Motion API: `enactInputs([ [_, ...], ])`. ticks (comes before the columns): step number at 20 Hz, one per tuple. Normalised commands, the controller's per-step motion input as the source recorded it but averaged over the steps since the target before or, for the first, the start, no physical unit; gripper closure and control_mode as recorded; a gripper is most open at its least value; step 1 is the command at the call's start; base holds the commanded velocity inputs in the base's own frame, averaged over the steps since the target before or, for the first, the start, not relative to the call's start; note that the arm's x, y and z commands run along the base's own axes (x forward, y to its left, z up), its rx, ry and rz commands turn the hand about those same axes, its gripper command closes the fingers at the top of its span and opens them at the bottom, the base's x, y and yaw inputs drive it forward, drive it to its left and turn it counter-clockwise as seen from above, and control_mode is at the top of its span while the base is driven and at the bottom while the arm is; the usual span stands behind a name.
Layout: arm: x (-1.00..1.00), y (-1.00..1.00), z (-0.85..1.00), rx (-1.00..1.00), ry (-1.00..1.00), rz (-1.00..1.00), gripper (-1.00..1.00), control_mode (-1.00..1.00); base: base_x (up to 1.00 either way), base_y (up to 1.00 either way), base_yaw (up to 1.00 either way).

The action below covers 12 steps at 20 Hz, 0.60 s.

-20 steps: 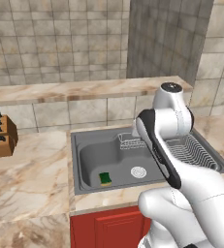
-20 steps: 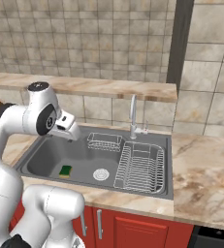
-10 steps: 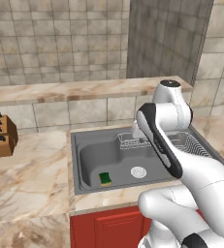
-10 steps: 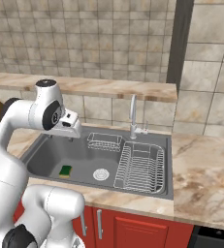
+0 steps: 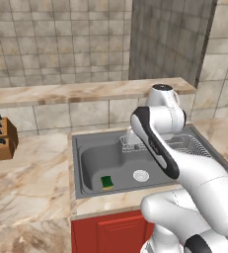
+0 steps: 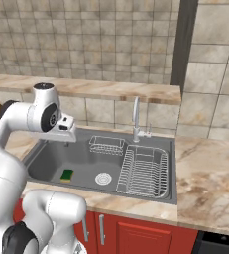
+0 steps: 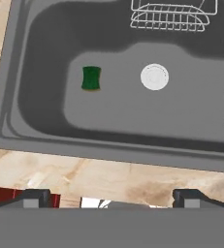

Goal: Pick up the sponge and sponge from the sink, and place them back in the cabinet, and close the cabinet door.

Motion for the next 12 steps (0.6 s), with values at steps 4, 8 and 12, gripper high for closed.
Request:
enactInputs([
  [4,0.21,0.22,-0.14,0.00,0.02,0.00,-1.00,-1.00,0.00,0.00,0.00],
  [8,0.36,0.09,-0.19,0.00,0.01,0.00,-1.00,-1.00,0.00,0.00,0.00],
  [12,0.31,0.11,-0.28,0.00,0.00,0.00,-1.00,-1.00,0.00,0.00,0.00],
])
